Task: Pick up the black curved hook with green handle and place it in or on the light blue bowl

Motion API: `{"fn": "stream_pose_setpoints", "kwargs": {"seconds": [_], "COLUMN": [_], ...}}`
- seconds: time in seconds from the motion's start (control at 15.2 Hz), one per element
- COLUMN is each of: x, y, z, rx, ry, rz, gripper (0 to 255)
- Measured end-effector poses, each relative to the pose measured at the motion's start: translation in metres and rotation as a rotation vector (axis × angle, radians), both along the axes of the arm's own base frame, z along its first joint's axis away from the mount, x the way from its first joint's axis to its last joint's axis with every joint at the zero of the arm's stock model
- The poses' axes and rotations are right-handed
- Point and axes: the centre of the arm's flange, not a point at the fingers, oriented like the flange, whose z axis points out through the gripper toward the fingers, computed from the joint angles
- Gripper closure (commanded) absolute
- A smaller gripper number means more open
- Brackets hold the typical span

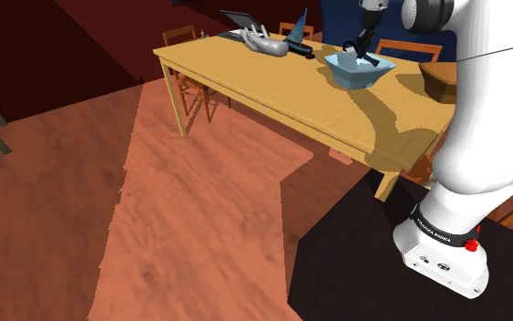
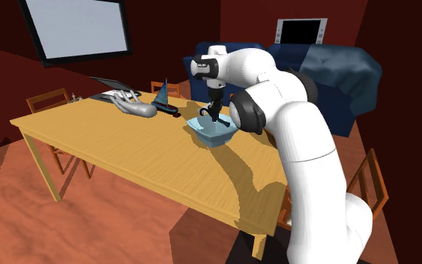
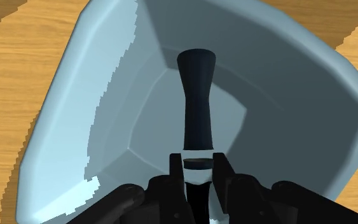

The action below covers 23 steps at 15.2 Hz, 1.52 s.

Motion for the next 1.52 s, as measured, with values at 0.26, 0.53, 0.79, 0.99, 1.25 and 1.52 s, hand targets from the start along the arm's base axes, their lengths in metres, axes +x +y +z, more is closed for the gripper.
{"fn": "stream_pose_setpoints", "kwargs": {"seconds": [0.26,0.53,0.79,0.99,1.25,1.52], "x": [0.0,0.0,0.0,0.001,0.0,0.0], "y": [0.0,0.0,0.0,-0.002,0.0,0.0], "z": [-0.001,-0.001,-0.001,0.026,0.048,0.049], "rx": [0.0,0.0,0.0,-0.001,-0.001,0.0], "ry": [0.0,0.0,0.0,-0.001,-0.001,0.0], "rz": [0.0,0.0,0.0,0.0,0.0,0.0], "gripper": [255,0,0,0,0,0]}}
